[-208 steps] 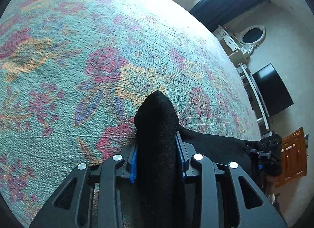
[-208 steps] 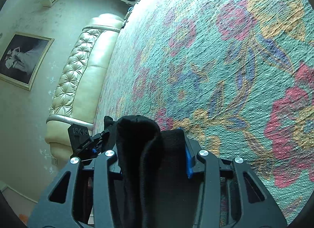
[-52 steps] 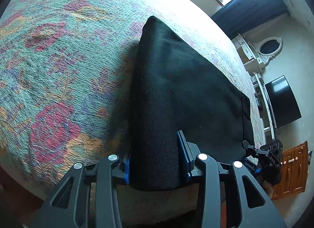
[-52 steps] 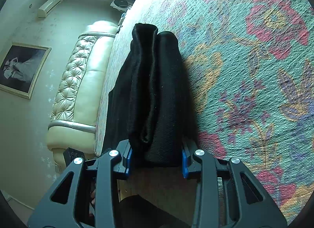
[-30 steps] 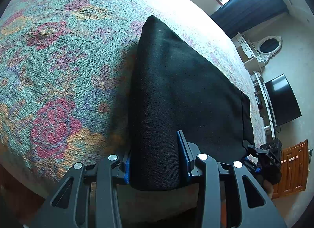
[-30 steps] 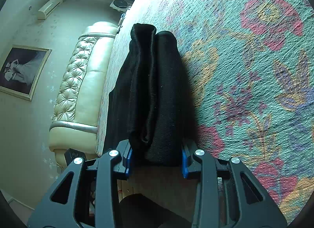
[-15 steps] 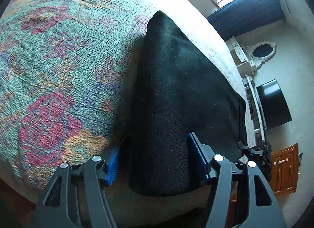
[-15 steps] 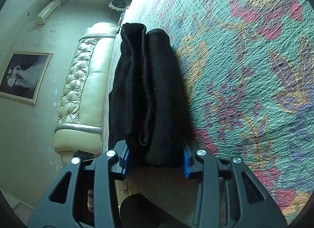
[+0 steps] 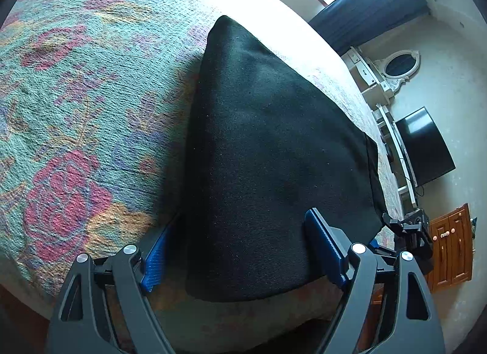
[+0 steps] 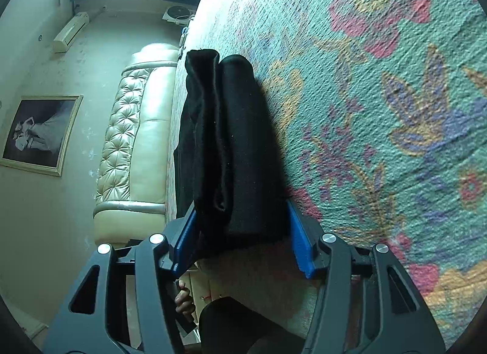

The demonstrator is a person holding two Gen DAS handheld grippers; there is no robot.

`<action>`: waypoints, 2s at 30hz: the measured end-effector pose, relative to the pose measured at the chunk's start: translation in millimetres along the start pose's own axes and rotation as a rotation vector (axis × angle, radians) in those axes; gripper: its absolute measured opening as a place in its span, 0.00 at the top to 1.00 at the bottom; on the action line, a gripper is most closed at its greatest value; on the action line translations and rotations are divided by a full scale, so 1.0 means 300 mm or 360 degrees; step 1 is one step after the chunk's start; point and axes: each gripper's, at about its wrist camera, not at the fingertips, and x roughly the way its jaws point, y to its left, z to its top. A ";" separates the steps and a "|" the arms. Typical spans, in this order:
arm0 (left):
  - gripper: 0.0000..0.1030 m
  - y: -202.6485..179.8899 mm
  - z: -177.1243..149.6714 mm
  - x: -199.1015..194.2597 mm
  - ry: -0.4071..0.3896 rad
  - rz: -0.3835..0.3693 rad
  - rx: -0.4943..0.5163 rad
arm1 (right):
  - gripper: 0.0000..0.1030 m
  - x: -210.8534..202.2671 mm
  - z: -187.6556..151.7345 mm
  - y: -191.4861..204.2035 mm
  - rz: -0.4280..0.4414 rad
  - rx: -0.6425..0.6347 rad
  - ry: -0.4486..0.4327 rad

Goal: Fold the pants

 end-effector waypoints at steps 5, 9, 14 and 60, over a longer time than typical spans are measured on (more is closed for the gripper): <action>0.16 -0.034 -0.003 -0.037 -0.0028 0.0276 0.0041 | 0.32 -0.033 -0.039 0.054 -0.0248 -0.0117 -0.0054; 0.16 -0.092 -0.035 -0.086 -0.0124 0.0515 0.0154 | 0.25 -0.046 -0.112 0.146 -0.0626 -0.0350 -0.0219; 0.16 -0.145 -0.089 -0.149 -0.0268 0.0797 0.0311 | 0.19 -0.003 -0.212 0.250 -0.0887 -0.0641 -0.0305; 0.16 -0.246 -0.257 -0.151 -0.0383 0.0884 0.0488 | 0.17 0.139 -0.382 0.355 -0.1142 -0.1114 -0.0392</action>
